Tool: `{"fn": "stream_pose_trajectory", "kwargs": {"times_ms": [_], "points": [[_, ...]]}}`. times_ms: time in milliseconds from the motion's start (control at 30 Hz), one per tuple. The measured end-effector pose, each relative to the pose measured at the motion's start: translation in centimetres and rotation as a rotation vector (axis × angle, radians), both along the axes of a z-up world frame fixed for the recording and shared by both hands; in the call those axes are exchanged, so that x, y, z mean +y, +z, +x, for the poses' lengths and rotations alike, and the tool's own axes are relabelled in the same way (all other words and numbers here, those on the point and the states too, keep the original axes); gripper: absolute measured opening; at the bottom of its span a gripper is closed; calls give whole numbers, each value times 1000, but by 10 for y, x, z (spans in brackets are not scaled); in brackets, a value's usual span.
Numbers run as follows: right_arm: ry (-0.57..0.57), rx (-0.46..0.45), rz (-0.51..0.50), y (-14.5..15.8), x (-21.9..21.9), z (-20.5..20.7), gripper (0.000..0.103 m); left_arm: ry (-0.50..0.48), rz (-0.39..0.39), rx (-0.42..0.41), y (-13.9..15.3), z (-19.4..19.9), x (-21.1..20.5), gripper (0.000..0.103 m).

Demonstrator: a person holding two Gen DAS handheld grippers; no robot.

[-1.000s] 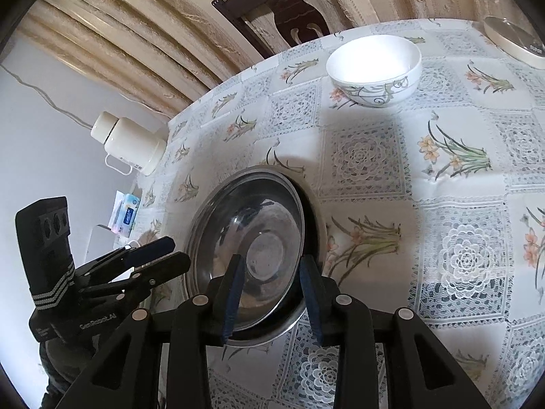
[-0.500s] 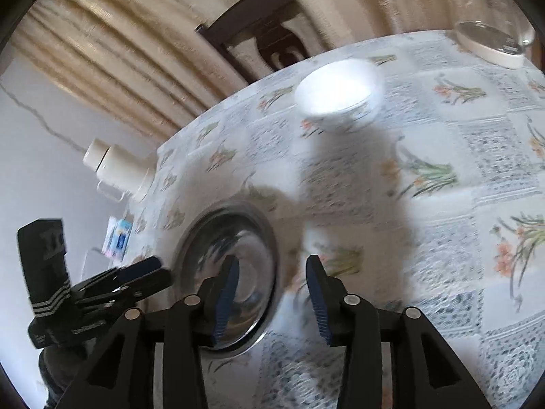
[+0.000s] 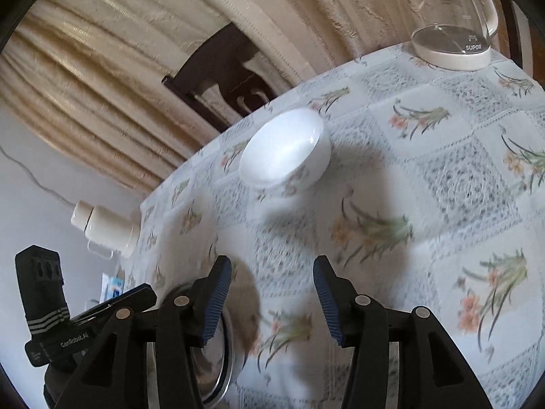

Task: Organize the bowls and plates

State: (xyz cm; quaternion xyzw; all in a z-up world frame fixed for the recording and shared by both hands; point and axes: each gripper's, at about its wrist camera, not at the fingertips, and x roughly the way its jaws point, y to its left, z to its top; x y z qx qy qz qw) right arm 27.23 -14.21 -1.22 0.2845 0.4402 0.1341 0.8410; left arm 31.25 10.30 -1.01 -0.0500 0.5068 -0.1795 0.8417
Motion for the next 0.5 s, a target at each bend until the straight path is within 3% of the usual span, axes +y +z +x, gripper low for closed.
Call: {"fn": "stream_pose_trajectory", "kwargs": {"times_ms": [500], "points": [[-64, -1, 58, -21, -24, 75, 53, -7, -2, 36, -23, 110, -57, 53]]}}
